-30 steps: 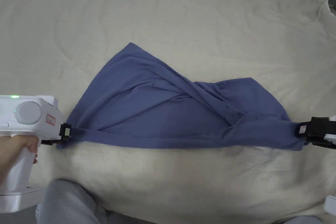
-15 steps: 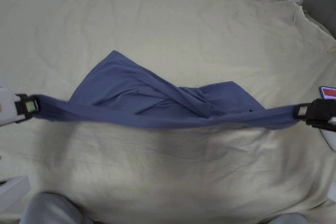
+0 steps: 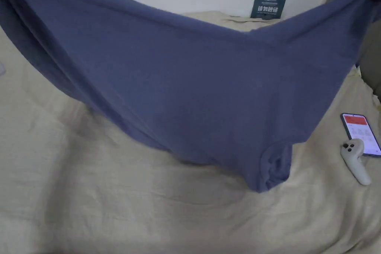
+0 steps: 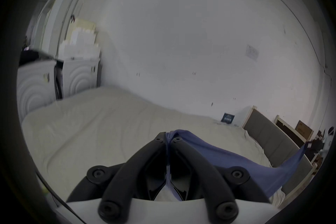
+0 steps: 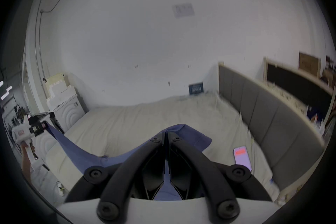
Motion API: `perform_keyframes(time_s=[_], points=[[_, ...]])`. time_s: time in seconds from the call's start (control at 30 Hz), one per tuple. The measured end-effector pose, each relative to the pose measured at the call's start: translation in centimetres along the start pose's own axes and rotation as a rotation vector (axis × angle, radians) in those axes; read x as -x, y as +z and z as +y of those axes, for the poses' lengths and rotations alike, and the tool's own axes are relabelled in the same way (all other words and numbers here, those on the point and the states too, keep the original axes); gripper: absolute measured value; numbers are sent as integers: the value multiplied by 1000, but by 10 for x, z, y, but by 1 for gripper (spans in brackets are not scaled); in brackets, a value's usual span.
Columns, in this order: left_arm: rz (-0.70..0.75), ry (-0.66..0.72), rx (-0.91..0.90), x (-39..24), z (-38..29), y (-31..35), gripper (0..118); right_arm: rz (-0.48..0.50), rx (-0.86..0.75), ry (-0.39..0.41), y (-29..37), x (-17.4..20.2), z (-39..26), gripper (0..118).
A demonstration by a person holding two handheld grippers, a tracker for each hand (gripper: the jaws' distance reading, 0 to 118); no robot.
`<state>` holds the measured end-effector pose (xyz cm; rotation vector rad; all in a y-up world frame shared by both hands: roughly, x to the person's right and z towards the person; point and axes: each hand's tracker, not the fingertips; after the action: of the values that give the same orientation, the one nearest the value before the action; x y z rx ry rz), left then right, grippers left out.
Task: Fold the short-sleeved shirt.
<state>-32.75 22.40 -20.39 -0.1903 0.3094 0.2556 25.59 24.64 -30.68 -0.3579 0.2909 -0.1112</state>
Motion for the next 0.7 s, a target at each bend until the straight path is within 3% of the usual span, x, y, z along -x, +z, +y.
perform_keyframes(time_s=[0.17,0.43,0.7], points=[[35,-49,-24,-29,67,-39,0,-44,-47,14,-26,18,72,1],[162,-191,-64,-80,141,-124,0,-191,-159,152,-96,52,162,1],[234,-194,-94,-124,159,-211,0,-311,-308,145,-164,65,232,1]])
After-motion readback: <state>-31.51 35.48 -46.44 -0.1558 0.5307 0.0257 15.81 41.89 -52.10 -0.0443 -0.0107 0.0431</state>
